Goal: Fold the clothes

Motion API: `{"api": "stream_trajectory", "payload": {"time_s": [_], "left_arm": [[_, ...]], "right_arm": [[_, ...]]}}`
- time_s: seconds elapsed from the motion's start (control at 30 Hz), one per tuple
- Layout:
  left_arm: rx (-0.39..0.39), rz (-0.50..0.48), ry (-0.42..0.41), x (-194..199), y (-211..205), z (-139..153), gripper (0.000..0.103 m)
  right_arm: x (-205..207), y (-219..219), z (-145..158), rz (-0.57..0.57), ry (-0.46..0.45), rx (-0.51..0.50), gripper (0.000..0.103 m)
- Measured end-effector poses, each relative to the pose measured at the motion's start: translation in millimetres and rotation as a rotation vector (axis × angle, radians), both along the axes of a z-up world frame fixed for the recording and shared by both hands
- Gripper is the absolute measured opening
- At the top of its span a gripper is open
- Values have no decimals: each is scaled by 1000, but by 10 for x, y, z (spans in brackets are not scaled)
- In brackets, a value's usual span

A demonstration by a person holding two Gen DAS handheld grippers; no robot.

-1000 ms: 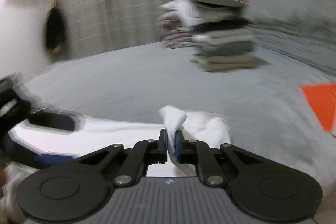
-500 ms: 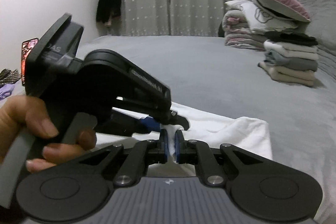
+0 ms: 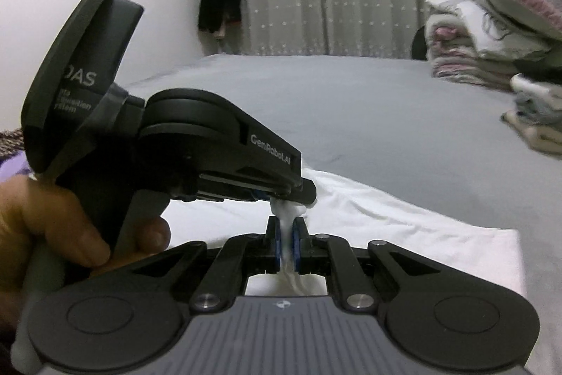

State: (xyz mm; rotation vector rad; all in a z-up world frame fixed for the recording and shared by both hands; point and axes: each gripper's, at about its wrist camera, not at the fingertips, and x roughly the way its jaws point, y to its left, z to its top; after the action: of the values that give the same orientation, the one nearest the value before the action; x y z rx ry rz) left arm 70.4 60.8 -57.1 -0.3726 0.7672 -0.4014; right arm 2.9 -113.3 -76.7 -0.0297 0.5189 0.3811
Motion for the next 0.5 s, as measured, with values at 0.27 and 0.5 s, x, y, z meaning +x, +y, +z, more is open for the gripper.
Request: {"api": "stream_trajectory", "payload": {"time_s": [0.27,0.5], "left_arm": [[56,63,2,180,662,-8,6],[117,92,-13,353,1186,75,6]], "right_arm": [[387,474,-71,84,59,76,10],[731,883,-127,149,108,141,10]]}}
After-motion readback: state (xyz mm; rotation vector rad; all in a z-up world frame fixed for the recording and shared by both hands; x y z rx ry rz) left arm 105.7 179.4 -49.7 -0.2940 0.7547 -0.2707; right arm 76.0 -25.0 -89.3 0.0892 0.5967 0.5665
